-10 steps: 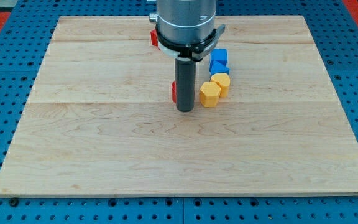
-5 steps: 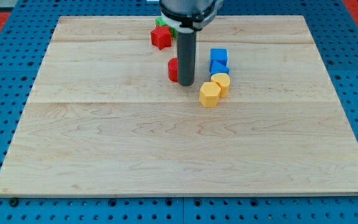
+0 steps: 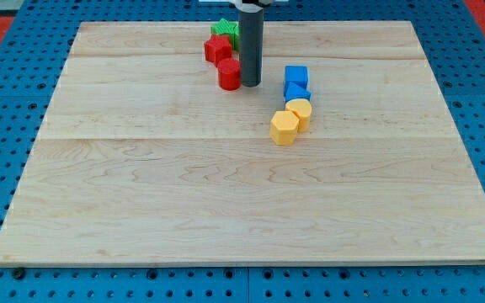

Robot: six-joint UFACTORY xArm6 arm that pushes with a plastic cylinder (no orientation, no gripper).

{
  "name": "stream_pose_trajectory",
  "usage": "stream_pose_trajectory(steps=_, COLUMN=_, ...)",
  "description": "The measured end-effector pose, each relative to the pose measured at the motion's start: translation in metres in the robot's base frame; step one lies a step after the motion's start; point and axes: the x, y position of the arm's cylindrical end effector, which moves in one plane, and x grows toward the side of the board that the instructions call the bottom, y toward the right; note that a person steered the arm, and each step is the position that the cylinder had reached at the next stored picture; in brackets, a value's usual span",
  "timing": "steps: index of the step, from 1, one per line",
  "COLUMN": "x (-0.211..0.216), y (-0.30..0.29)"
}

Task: Move the red circle into the red star

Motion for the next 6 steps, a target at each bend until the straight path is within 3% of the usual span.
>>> stream_pose_trajectory(steps=2, x=0.018, y=-0.014)
stream_pose_trajectory(steps=5, x=-0.025, y=-0.022)
stream_pose_trajectory(steps=6, x=-0.038, y=0.019)
